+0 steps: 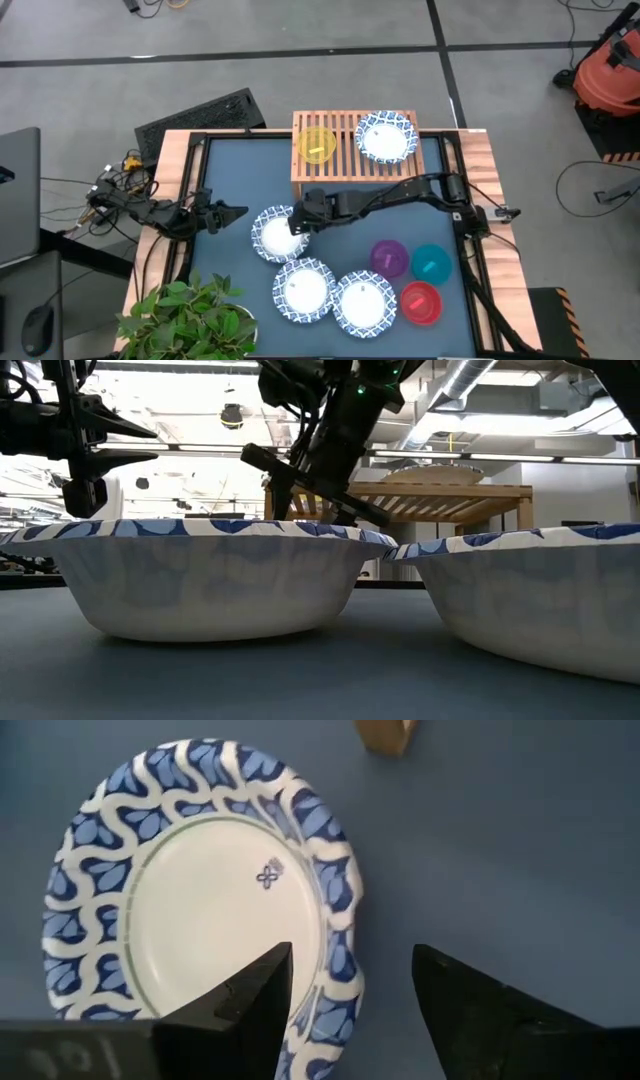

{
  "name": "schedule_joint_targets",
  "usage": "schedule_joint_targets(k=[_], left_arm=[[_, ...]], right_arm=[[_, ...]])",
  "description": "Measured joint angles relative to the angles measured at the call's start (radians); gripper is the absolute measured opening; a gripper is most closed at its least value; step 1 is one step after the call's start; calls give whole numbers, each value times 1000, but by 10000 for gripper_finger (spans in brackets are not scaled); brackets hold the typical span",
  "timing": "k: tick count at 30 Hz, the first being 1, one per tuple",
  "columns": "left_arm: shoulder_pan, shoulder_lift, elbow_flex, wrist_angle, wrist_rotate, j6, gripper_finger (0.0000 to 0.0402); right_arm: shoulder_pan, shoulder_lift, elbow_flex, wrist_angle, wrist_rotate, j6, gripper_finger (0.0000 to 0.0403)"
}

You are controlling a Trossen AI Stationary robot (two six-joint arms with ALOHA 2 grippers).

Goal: Place and stack bowls onto a shelf
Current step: Stack the top white bowl on top of the white bowl on the shelf

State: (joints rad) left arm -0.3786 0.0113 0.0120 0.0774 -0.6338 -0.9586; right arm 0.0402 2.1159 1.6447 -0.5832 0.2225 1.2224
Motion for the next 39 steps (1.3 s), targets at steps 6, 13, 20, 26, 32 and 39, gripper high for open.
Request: schedule_joint_targets(k=[6, 13, 20, 26, 32, 39], left_arm=[[0, 0, 0, 0, -1, 12, 94], [0, 3, 0, 0, -1, 18, 94], [0, 9, 0, -1, -1, 6, 94], [0, 8, 0, 0, 0, 3, 94], [0, 8, 0, 0, 0, 2, 94], [0, 8, 0, 0, -1, 1, 94]], right_arm=[[14, 7, 0, 20, 11, -1, 226], [29, 100, 1, 104, -48, 12, 225], [29, 89, -1, 65, -61, 7, 203], [13, 75, 0, 67, -56, 8, 142], [10, 73, 0, 75, -68, 10, 60], [3, 73, 38, 48, -113, -36, 20]])
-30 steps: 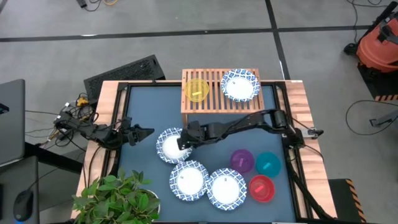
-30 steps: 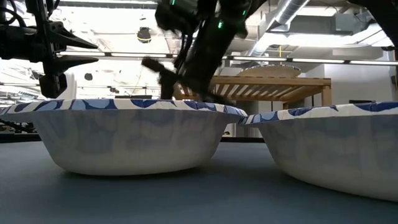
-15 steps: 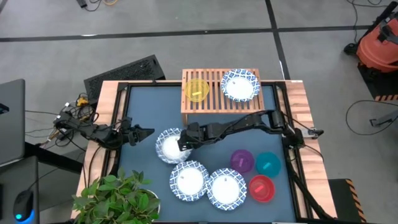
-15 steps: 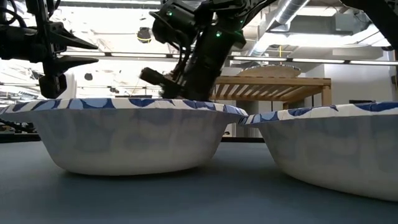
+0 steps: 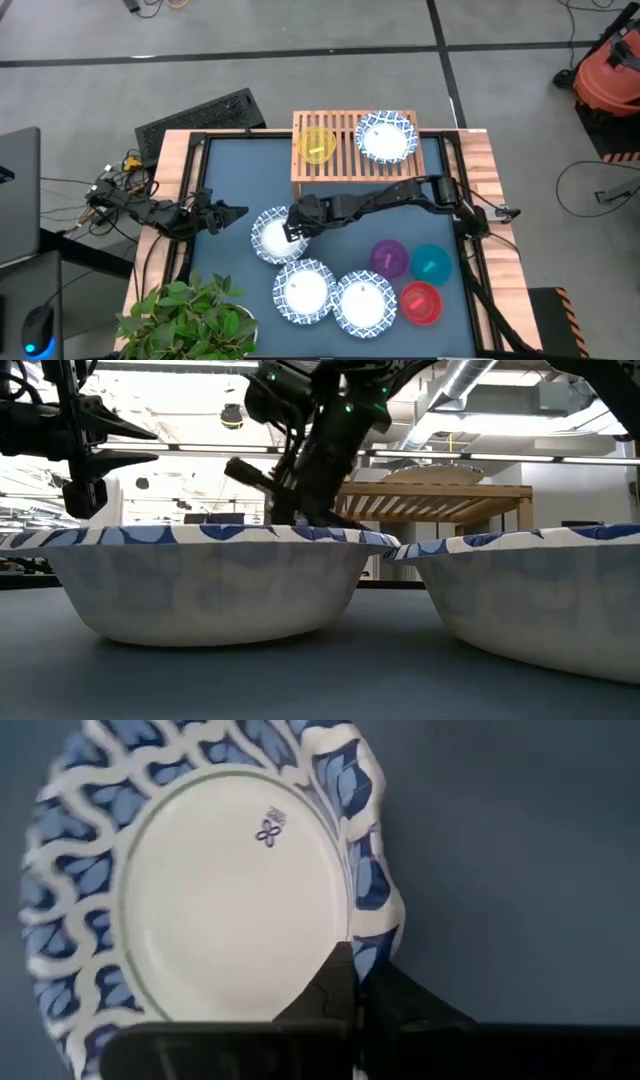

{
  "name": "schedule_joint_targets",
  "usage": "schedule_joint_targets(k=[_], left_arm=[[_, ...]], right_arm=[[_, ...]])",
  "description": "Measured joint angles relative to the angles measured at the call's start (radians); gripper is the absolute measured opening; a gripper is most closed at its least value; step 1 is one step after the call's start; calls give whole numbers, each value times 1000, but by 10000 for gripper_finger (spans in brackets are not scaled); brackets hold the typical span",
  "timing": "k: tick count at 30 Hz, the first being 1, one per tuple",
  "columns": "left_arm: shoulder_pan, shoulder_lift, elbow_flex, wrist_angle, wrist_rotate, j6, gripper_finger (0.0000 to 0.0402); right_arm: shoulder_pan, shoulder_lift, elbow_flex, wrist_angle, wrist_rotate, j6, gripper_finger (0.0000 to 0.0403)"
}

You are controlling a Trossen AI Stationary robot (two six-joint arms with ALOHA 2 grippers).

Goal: Place and stack bowls onto a shelf
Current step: Stack the top white bowl on top of the white bowl on the shelf

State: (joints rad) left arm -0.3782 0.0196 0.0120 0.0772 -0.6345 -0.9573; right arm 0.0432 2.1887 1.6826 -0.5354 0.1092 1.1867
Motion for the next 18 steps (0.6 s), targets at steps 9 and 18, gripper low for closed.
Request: schedule_joint_targets(k=[9, 18], left_arm=[[0, 0, 0, 0, 0, 8, 94], [0, 0, 0, 0, -10, 11, 94]], right_arm=[[-5, 0, 172, -129, -17, -53, 23], [9, 0, 407, -395, -37, -128, 23]])
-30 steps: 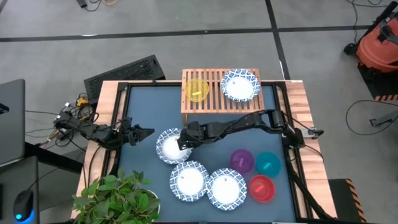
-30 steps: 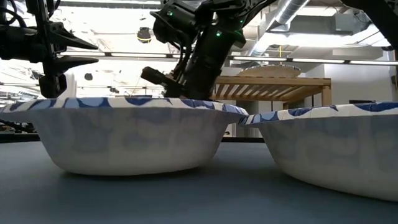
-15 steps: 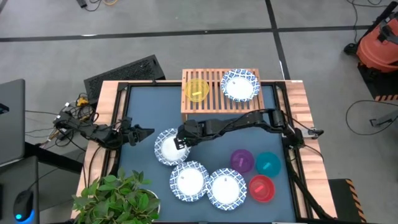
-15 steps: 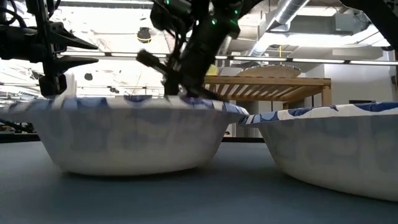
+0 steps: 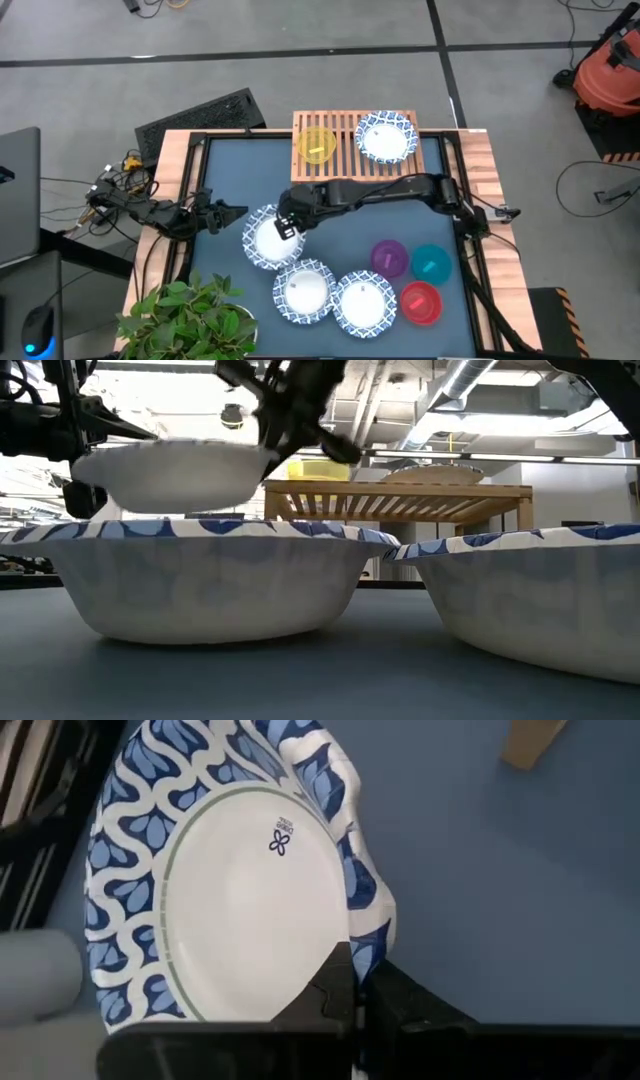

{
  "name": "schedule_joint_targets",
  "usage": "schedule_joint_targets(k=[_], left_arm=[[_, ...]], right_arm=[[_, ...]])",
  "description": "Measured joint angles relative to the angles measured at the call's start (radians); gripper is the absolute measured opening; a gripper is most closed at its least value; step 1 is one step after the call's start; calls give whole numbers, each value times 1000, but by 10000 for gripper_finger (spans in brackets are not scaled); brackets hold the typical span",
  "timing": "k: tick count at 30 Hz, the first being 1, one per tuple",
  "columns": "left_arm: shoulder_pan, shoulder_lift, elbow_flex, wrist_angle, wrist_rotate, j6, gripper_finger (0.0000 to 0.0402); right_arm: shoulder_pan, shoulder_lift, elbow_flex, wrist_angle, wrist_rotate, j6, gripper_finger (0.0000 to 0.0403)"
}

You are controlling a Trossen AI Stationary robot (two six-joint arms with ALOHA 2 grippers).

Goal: Place and stack bowls onto a shelf
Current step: Stack the top white bowl on top of the white bowl on the shelf

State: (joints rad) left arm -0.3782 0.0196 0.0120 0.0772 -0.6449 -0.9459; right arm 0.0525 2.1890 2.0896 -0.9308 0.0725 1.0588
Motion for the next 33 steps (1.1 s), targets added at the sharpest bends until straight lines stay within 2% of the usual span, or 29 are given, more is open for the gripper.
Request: schedule_joint_targets(k=[6, 10, 16, 20, 26, 33], left_arm=[[0, 0, 0, 0, 1, 0, 94], [0, 0, 0, 0, 1, 4, 94], [0, 0, 0, 0, 3, 18, 94], [0, 0, 0, 0, 2, 26, 94], [0, 0, 0, 0, -20, 37, 94], [0, 0, 0, 0, -23, 29, 94]], right_arm=[[24, 0, 180, -277, 10, -45, 24], [41, -1, 267, -444, 71, -41, 24], [58, -149, 244, -538, 89, -35, 24], [55, -275, 244, -644, 198, 20, 24], [-39, -448, 245, -640, 367, -2, 24], [-268, -614, 224, -641, 364, -141, 24]])
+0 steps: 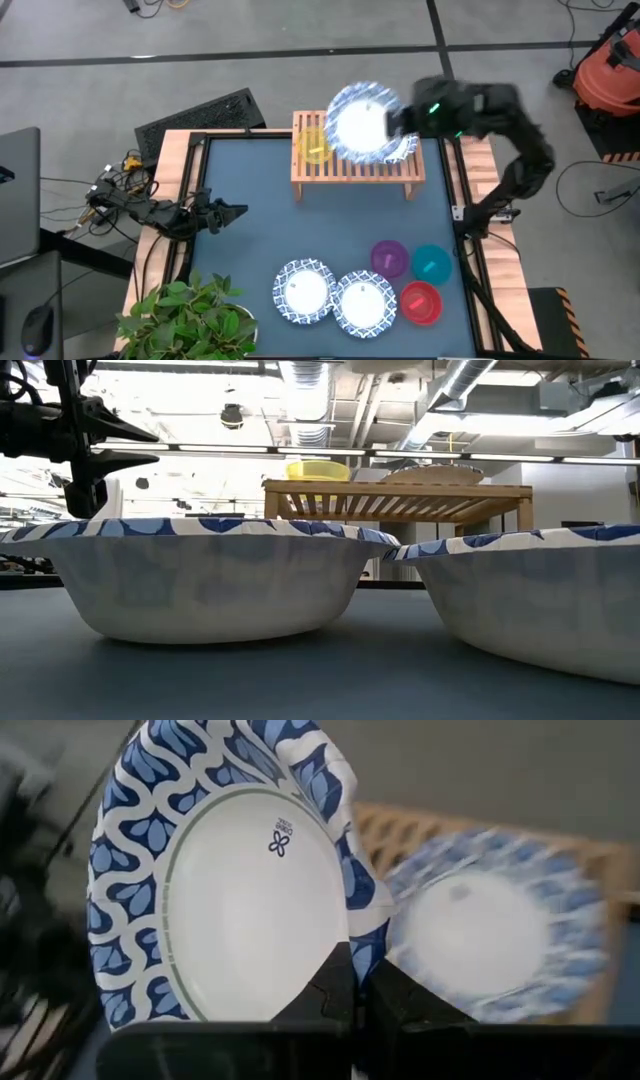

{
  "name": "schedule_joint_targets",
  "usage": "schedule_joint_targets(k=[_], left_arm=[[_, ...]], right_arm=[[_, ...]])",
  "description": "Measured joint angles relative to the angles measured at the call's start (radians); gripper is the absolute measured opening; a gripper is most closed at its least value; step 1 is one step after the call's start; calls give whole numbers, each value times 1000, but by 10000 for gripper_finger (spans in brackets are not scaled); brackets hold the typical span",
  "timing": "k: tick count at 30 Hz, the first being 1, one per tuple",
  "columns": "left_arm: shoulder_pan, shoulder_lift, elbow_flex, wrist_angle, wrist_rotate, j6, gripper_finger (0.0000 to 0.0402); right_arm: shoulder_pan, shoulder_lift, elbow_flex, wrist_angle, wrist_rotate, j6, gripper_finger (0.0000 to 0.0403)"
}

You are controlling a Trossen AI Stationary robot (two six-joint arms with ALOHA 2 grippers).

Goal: Place and stack bowls onto a shelf
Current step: Stack the top white bowl on top of the white bowl on the shelf

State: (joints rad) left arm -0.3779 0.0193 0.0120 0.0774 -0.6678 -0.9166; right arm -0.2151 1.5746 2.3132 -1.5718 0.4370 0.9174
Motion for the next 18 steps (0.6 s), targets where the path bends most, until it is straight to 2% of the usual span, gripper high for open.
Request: schedule_joint_targets(k=[5, 11, 18], left_arm=[[0, 0, 0, 0, -2, -4, 94], [0, 0, 0, 0, -43, -3, 94], [0, 0, 0, -2, -93, -12, 94]], right_arm=[[-190, -154, -131, 3, -32, -33, 24], [-309, -347, -474, 30, -88, 13, 24], [-426, -455, -805, 361, -226, -8, 24]])
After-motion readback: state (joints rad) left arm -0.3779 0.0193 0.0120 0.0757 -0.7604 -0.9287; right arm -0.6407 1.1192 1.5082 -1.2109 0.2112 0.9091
